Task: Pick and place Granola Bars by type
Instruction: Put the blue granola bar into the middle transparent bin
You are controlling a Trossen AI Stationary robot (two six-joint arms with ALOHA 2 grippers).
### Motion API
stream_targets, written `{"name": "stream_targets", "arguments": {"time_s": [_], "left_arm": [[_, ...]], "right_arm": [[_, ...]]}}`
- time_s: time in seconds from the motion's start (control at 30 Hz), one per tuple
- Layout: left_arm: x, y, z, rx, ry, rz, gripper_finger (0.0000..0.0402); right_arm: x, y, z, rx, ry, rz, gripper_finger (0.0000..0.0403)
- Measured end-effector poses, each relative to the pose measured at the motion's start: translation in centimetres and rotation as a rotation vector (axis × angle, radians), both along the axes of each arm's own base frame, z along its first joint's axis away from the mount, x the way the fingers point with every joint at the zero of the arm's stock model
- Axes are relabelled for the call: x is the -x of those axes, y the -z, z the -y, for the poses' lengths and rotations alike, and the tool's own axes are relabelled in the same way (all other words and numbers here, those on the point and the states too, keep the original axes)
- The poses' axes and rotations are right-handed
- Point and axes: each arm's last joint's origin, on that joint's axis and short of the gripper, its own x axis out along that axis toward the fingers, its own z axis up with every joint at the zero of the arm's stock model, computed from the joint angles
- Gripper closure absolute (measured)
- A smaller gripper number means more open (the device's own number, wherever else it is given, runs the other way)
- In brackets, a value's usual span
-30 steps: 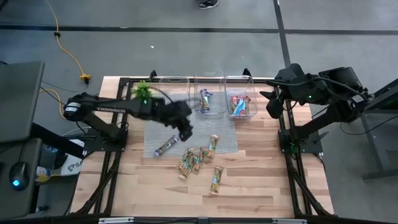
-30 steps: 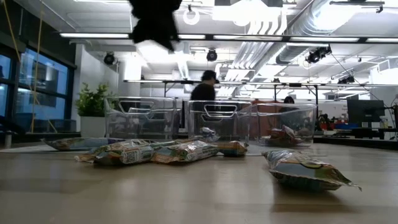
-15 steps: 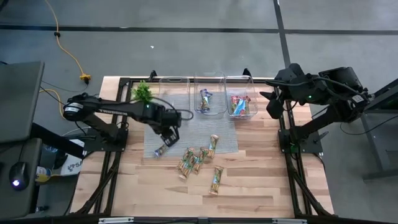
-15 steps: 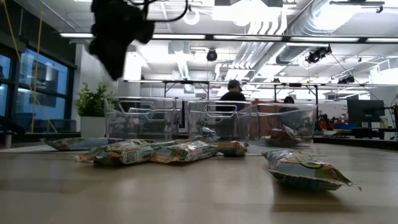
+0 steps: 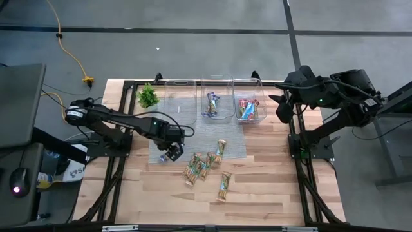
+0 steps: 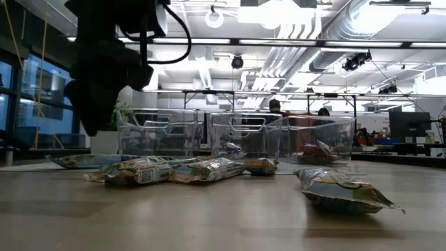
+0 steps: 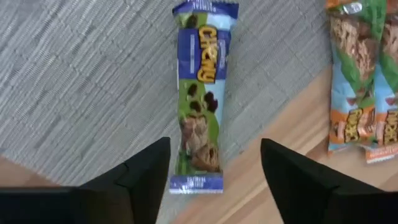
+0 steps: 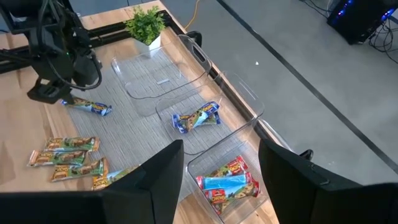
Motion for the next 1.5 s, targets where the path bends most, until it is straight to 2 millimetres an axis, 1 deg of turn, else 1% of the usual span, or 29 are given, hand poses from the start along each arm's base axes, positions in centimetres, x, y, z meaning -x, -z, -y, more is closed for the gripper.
{"name": "stream_targets", "arguments": {"time_s": [0.13, 0.4, 0.7, 1.0, 1.1, 1.37, 1.5], "left_arm": [[-0.1, 0.6, -0.1, -0.039, 0.03, -0.014, 0.0141], [-1.1, 2.7, 0.0, -0.059, 0.09, -0.064, 0.014], [-2.0, 4.5, 0.1, -0.051, 0.118, -0.091, 0.014], [-2.1, 4.8, 0.1, -0.052, 0.117, -0.102, 0.0141], [-2.1, 4.9, 0.1, -0.056, 0.117, -0.104, 0.0155], [-2.0, 4.9, 0.0, -0.054, 0.117, -0.109, 0.0228], [-2.1, 4.9, 0.1, -0.05, 0.117, -0.103, 0.0256]], "right_arm": [[0.0, 0.0, 0.0, -0.006, 0.004, 0.003, 0.021], [0.0, 0.0, 0.0, -0.007, 0.003, 0.003, 0.021], [0.0, 0.0, 0.0, -0.011, 0.0, 0.003, 0.021], [0.0, 0.0, 0.0, -0.01, 0.0, 0.003, 0.021], [0.0, 0.0, 0.0, -0.008, 0.002, 0.003, 0.021], [0.0, 0.0, 0.0, -0.008, 0.003, 0.003, 0.021], [0.0, 0.0, 0.0, -0.007, 0.003, 0.003, 0.021]]}}
